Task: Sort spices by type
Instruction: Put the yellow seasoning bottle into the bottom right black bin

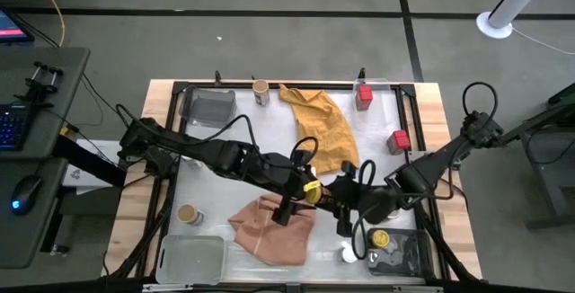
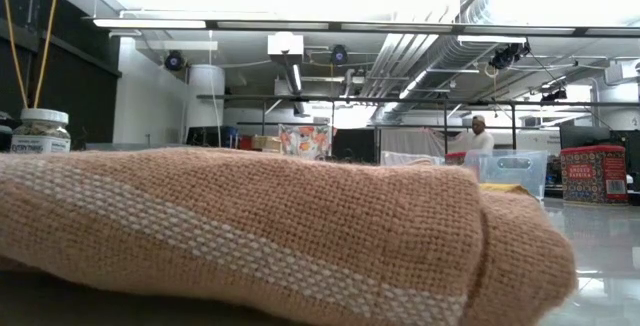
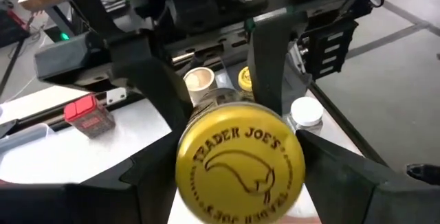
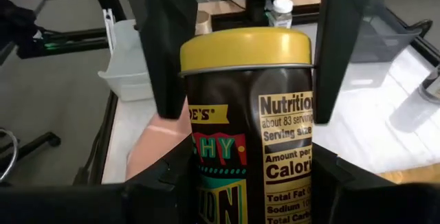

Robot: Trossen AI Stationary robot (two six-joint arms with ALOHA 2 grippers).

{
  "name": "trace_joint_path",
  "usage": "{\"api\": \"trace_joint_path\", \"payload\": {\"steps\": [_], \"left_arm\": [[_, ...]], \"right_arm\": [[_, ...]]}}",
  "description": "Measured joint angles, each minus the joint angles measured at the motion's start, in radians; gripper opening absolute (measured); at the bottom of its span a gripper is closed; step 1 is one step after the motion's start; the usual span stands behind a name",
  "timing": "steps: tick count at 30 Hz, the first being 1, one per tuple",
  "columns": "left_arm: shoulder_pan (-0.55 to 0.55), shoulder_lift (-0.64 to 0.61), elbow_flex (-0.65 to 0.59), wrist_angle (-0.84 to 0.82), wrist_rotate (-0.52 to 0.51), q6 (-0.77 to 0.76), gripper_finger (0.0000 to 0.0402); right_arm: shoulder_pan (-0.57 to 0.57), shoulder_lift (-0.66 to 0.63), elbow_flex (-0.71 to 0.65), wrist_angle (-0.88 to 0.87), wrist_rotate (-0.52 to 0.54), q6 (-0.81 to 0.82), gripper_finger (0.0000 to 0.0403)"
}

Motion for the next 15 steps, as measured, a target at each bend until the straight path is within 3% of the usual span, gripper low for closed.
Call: {"api": "trace_joint_path", "payload": {"steps": [9, 15], "left_arm": [[0.001, 0.000, 0.000, -0.002, -0.009, 0.076, 0.0259], [0.004, 0.000, 0.000, -0.034, -0.017, 0.077, 0.0192]], "right_arm": [[-0.023, 0.000, 0.000, 0.014, -0.022, -0.001, 0.0163], [-0.023, 0.001, -0.001, 0.014, -0.032, -0.013, 0.0163]]}}
